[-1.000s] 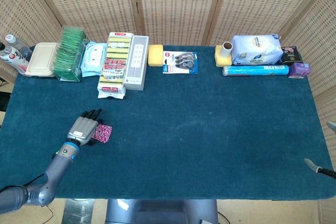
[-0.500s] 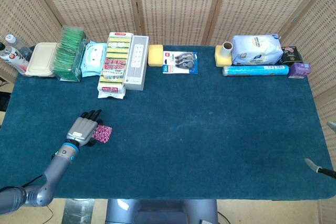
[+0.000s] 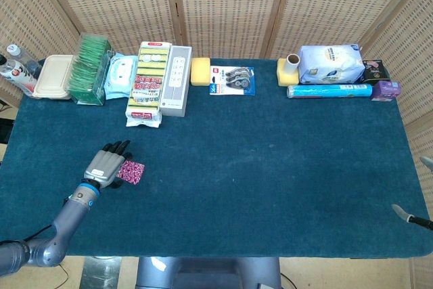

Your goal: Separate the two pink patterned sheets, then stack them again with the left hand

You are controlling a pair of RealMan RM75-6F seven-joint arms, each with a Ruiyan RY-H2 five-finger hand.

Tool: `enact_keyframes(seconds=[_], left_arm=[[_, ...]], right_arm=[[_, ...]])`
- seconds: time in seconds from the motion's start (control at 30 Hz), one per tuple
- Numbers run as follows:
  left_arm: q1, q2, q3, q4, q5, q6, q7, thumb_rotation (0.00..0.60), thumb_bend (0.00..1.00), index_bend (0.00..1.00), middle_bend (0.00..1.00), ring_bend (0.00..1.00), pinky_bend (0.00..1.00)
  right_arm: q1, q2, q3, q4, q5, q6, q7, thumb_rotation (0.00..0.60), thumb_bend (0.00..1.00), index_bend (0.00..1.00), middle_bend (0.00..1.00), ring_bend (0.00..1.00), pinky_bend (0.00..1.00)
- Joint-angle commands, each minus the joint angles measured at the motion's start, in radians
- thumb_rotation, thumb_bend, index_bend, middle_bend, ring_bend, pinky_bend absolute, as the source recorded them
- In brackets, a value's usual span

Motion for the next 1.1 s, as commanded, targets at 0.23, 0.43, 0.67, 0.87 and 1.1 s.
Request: enact_keyframes(seconds=[0.23,0.43,0.67,0.87,1.1], left_arm=[[0.080,0.135,-0.013,-0.132,0.140,0.136,-0.132,0.600,0.12,0.00,0.00,0.00,0.10],[0.205,0.236,0.025,-0.215,0.283,0.338,-0.190,0.600,0.12,0.00,0.00,0.00,0.10],[0.337,0.289,0.080,-0.259,0.398,0.491,-0.286,0.600,0.12,0.00,0.00,0.00,0.10],[0.465,0.311,0.137,-0.249,0.478,0.611,-0.399,0.600,0.12,0.00,0.00,0.00,0.10],[0.551,0.330,0.158,-0.231,0.593,0.724,-0.463,0.600,0.12,0.00,0.00,0.00,0.10]], right_arm=[[-0.001,-0.003,-0.001,0.002,0.003,0.000,-0.014,0.600,0.00,0.12,0.00,0.00,0.00],[0.004,-0.010,-0.003,0.000,-0.001,-0.005,-0.041,0.600,0.00,0.12,0.00,0.00,0.00],[0.003,-0.022,-0.013,-0.013,-0.029,0.013,-0.102,0.600,0.00,0.12,0.00,0.00,0.00],[-0.001,-0.042,-0.005,-0.010,-0.015,0.034,-0.173,0.600,0.00,0.12,0.00,0.00,0.00],[-0.011,-0.052,-0.001,0.001,-0.014,0.076,-0.311,0.600,0.00,0.18,0.00,0.00,0.00]])
